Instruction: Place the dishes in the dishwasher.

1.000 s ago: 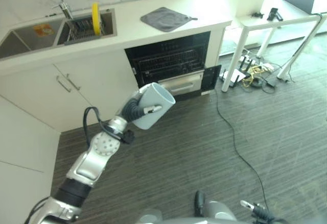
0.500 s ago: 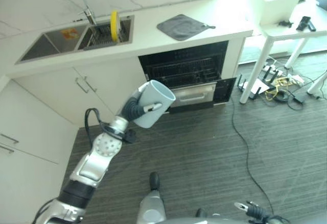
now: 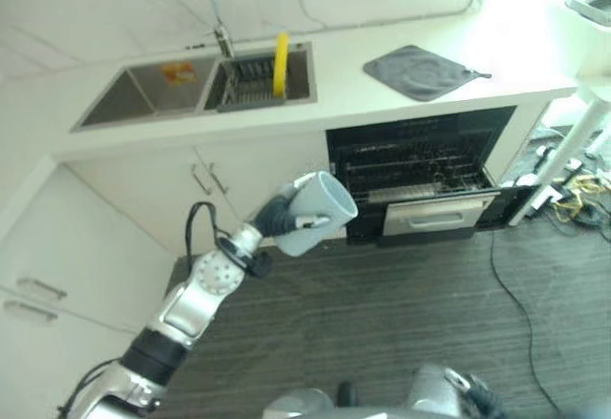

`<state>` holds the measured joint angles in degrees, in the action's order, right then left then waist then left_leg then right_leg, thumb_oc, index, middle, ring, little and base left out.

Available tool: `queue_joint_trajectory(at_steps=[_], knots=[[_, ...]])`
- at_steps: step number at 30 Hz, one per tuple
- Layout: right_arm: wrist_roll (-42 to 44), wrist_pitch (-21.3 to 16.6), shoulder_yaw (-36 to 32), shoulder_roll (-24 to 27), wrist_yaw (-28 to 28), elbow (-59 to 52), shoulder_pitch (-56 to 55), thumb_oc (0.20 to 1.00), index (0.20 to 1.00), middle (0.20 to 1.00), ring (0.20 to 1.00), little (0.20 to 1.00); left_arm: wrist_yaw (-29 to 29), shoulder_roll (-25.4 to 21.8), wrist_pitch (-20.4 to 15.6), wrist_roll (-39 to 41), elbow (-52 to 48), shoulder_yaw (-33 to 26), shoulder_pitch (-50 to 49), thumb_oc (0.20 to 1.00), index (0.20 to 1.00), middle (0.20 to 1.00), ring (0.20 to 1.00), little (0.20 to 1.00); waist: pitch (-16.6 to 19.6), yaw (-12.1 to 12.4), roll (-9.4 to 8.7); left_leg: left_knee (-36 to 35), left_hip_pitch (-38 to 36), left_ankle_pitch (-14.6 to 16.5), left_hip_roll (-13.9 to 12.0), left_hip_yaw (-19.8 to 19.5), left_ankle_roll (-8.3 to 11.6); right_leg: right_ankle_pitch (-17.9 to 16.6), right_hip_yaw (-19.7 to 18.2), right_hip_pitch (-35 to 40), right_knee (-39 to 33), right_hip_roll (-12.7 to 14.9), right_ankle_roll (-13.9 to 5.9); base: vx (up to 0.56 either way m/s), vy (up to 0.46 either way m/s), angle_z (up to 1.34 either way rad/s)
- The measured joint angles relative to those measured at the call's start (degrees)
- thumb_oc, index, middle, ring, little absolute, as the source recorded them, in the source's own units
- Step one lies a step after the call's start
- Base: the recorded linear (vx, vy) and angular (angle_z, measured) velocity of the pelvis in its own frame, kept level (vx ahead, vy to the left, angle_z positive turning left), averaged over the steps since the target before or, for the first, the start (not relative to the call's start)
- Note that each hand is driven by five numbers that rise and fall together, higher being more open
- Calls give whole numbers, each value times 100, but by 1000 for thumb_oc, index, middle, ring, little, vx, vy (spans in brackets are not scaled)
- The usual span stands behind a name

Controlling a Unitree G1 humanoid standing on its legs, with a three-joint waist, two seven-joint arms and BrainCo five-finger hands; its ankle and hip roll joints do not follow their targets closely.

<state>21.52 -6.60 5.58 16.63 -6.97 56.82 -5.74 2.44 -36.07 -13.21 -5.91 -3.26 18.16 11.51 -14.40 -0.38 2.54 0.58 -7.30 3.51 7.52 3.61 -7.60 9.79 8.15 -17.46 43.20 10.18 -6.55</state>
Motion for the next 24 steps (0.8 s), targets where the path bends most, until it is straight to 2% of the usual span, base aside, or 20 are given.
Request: queue_joint_trajectory(at_steps=[1,2,3,4,6,8,9,10,11,12,13,14,15,16,17,18,19,20,22,24], knots=[[21,-1,-23,-8,8,50,17,1000,1000,1000,1000,1000,-48,1,-3,1,30,-84,9,200,200,200,200,200,5,-65,-101,-43,-2,62,-27,-4,106,-15,122,-74,-941,-270,70,302,-215,26],[112,25,-101,7,10,174,41,1000,1000,1000,1000,1000,-81,9,6,1,73,-104,62,200,200,200,200,200,-2,-65,-229,-46,-32,171,-7,30,298,-161,394,-126,-1889,-385,258,291,-202,28],[195,104,-220,31,37,451,64,1000,1000,1000,1000,1000,-108,-8,40,-1,118,-111,61,200,200,200,200,200,-6,-75,-300,-46,-137,172,59,26,289,-394,508,-83,-2802,-460,277,345,-256,26],[216,126,-235,103,45,630,60,1000,1000,1000,1000,1000,-126,-28,91,-2,137,-126,66,200,200,200,200,200,-19,-118,-397,-49,-290,211,138,23,268,-609,493,-98,-3130,-458,309,319,-260,32],[217,132,-408,150,65,989,67,1000,1000,1000,1000,1000,-183,-56,201,-2,170,-128,70,200,200,200,200,200,-48,-222,-295,-35,-594,277,174,-96,286,-956,394,-63,-3283,-571,409,283,-300,40],[219,131,-425,150,117,1023,101,1000,1000,1000,1000,1000,-223,-52,244,-2,187,-134,58,200,200,200,200,200,-37,-220,-107,259,-731,337,182,-154,389,-1203,343,132,-3081,-806,807,273,-465,27],[219,128,-424,90,153,1025,143,1000,1000,1000,1000,1000,-223,-64,244,-2,229,-192,21,200,200,200,200,200,-24,-198,-235,902,-581,411,403,-107,651,-1322,257,408,-3049,-648,1275,322,-754,43],[213,125,-524,22,185,987,268,1000,1000,1000,1000,1000,-240,-32,226,-3,329,-251,-73,200,200,200,200,200,-64,-40,-279,2584,300,1079,71,-51,856,-1205,105,821,-3283,-376,1197,353,-890,58],[201,90,-547,-32,177,852,348,1000,1000,1000,1000,1000,-234,-89,191,0,285,-375,-84,200,200,200,200,200,-65,84,-137,2394,655,1293,-841,-277,1326,-1089,233,850,-2970,-399,889,299,-739,91],[135,39,-531,155,173,641,440,1000,1000,1000,1000,1000,-284,163,185,32,286,-539,-207,200,200,200,200,200,-144,84,68,1556,674,666,-1557,-869,1617,-269,170,768,-1865,-413,535,169,-491,66],[60,45,-418,270,176,548,423,1000,1000,1000,1000,1000,-336,259,221,46,344,-521,-351,200,200,200,200,200,-96,66,28,1582,551,675,-1494,-715,1592,-148,114,726,-1625,-268,527,83,-260,76],[-25,-42,-429,300,178,442,347,1000,1000,1000,1000,1000,-297,199,220,39,291,-354,-367,200,200,200,200,200,-22,55,-60,1710,646,642,-1403,-626,1554,53,-68,822,-1777,-215,339,103,-275,33],[-121,7,-376,378,163,348,388,1000,1000,1000,1000,1000,-286,241,199,37,147,-392,-406,200,200,200,200,200,-12,144,-42,1733,672,676,-1497,-542,1616,322,157,707,-1271,-235,382,77,-102,38],[-167,-11,-290,367,180,353,396,1000,1000,1000,1000,1000,-278,179,181,26,85,-387,-362,200,200,200,200,200,-25,242,-228,2095,810,628,-1406,-389,1609,412,195,871,-1579,-274,571,116,20,-8],[-158,-29,-146,432,184,435,432,1000,1000,1000,1000,1000,-250,145,165,19,98,-349,-387,200,200,200,200,200,57,244,-271,1927,886,630,-1441,-394,1475,-14,141,1450,-2521,-414,636,94,60,-10],[-102,-28,-130,437,193,529,497,1000,1000,1000,1000,1000,-251,102,132,15,88,-260,-256,200,200,200,200,200,111,228,-267,989,788,474,-1323,-471,1440,-288,123,1724,-3125,-427,588,78,114,-62],[-14,-7,-95,490,250,759,643,1000,1000,1000,1000,1000,-248,68,63,6,24,-184,18,200,200,200,200,200,113,220,-110,-367,617,-168,-1336,-459,1307,-740,-10,2093,-3946,-555,509,27,145,-58],[-4,-4,-37,556,246,795,671,1000,1000,1000,1000,1000,-239,86,59,-6,26,-176,81,200,200,200,200,200,102,61,38,-580,531,-381,-1410,-461,1279,-832,-66,2289,-4164,-653,439,36,147,-80],[21,0,29,622,246,861,655,1000,1000,1000,1000,1000,-227,79,120,-35,0,-181,129,200,200,200,200,200,173,-67,274,-599,382,-804,-1419,-356,1273,-1021,-272,2527,-4627,-677,270,45,112,-64],[-14,-2,41,443,238,897,593,1000,1000,1000,1000,1000,-229,47,141,-32,-31,-216,200,200,200,200,200,200,188,-71,171,-598,359,-776,-1218,-100,1144,-1026,-279,2573,-4854,-430,157,14,80,-51]])
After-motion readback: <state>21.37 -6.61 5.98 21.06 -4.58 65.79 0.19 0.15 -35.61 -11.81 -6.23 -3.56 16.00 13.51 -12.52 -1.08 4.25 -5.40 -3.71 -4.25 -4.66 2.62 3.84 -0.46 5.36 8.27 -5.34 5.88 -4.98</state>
